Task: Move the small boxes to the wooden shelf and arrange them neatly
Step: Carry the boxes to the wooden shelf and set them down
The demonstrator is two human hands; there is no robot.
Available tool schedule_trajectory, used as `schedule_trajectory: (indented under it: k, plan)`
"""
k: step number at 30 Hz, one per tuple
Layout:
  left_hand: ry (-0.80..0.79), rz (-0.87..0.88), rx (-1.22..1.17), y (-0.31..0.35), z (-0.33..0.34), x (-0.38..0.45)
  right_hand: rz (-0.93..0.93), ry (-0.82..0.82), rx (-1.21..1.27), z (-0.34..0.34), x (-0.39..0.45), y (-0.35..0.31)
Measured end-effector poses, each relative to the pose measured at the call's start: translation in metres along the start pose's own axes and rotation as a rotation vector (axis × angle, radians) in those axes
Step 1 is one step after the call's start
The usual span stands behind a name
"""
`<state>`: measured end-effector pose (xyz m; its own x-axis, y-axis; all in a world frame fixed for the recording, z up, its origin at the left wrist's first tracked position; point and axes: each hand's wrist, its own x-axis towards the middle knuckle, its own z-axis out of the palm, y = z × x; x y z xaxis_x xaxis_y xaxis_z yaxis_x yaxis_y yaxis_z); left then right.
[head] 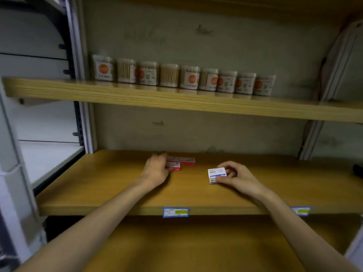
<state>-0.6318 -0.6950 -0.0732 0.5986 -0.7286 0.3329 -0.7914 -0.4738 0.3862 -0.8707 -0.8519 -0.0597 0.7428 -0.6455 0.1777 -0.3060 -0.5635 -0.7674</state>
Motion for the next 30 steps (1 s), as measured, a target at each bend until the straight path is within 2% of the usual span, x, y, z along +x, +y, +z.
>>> schedule_trajectory:
  k: [9, 13, 17, 21, 30]
  plan:
    - [0.017, -0.115, 0.144, 0.022, 0.001, -0.001, -0.012, -0.04, -0.037, -0.065, 0.016, 0.053]
    - [0.07, 0.011, 0.122, 0.064, 0.003, -0.013, 0.056, 0.03, -0.071, -0.105, 0.025, 0.085]
    - [0.003, 0.139, 0.055, 0.108, 0.019, -0.021, 0.119, 0.109, -0.16, -0.135, 0.037, 0.112]
    - [-0.089, 0.176, 0.075, 0.139, 0.035, -0.02, 0.122, 0.128, -0.243, -0.155, 0.051, 0.133]
    - [-0.09, 0.161, 0.049, 0.165, 0.046, -0.029, 0.066, 0.157, -0.391, -0.158, 0.07, 0.153]
